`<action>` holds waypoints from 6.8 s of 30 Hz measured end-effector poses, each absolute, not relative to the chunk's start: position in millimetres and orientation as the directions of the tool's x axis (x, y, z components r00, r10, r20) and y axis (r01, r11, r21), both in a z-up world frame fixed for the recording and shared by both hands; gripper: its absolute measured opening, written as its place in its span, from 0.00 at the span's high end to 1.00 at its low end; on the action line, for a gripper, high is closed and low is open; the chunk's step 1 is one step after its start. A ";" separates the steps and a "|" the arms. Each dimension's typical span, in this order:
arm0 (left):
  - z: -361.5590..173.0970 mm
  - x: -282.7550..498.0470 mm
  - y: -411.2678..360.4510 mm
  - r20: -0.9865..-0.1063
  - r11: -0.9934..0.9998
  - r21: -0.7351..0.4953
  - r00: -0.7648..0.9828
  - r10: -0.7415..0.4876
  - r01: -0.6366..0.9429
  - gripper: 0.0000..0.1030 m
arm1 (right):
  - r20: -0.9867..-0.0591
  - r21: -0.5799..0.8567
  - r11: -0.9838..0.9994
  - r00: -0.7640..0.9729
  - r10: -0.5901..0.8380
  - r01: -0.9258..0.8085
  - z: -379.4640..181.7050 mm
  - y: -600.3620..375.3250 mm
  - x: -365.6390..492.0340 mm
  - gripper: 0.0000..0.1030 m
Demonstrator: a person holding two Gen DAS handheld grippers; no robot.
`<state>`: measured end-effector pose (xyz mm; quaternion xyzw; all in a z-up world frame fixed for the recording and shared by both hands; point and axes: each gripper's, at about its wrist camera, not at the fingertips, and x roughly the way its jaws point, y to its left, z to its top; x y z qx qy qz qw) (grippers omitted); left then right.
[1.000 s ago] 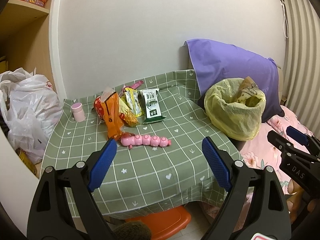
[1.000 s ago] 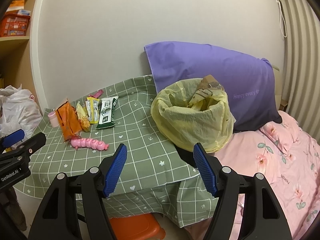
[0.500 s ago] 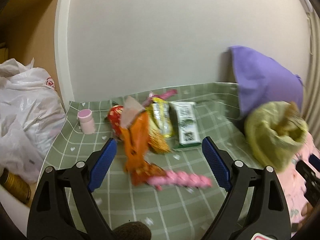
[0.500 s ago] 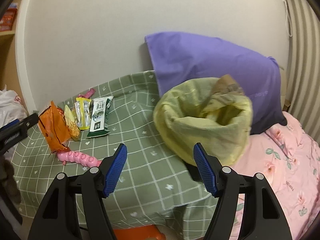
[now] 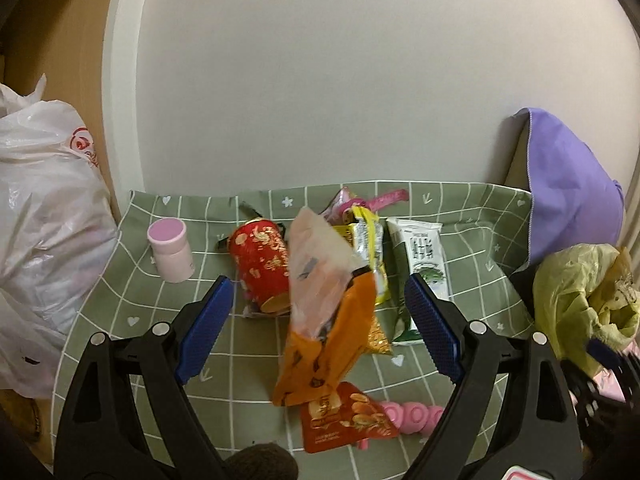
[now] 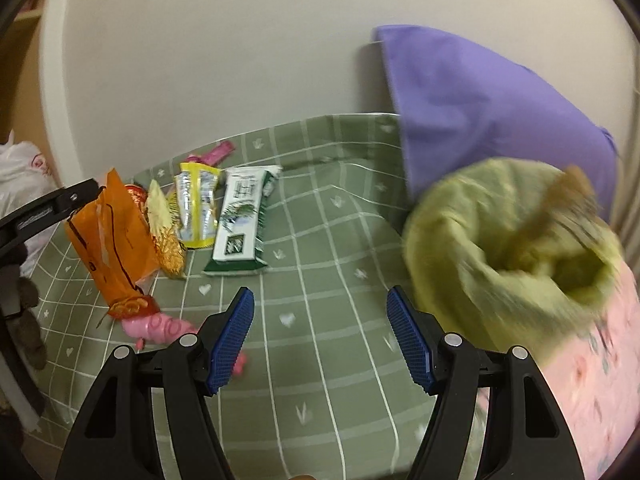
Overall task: Collect trash
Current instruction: 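Reach the right tool to the white milk carton and close on it, then grasp the orange snack bag with the left tool while right holds carton, then carry the orange bag and milk carton over the yellow trash bag, then open both tools to drop the bag and carton into the trash bag, then move the right tool back to the table and grasp the red snack packet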
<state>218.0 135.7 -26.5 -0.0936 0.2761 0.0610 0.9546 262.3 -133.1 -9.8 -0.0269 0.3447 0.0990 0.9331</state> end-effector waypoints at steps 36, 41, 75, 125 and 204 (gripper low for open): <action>-9.2 202.8 157.3 -0.605 0.975 -0.187 0.796 -0.019 -0.118 0.28 | -0.679 0.101 0.908 0.639 0.362 -0.408 -2.5 -84.8 341.9 0.47; -16.3 230.3 149.3 -0.653 0.971 -0.222 0.754 -0.076 -0.094 0.34 | -0.667 0.123 0.911 0.647 0.369 -0.393 2.8 -111.0 320.6 0.47; 125.2 268.5 47.7 -0.402 0.872 -0.326 0.781 -0.478 0.365 0.72 | -0.418 0.049 0.977 0.884 0.210 -0.209 132.2 -254.0 260.1 0.47; -29.3 354.1 -187.5 -0.713 0.742 -0.286 0.383 -0.587 0.606 0.73 | -0.675 0.157 0.985 0.721 0.155 -0.065 0.8 -379.9 313.2 0.50; -74.9 137.9 258.3 -0.724 0.851 -0.344 0.689 0.029 -0.397 0.47 | -0.830 0.057 0.438 0.201 0.520 -0.897 -101.1 37.9 269.3 0.72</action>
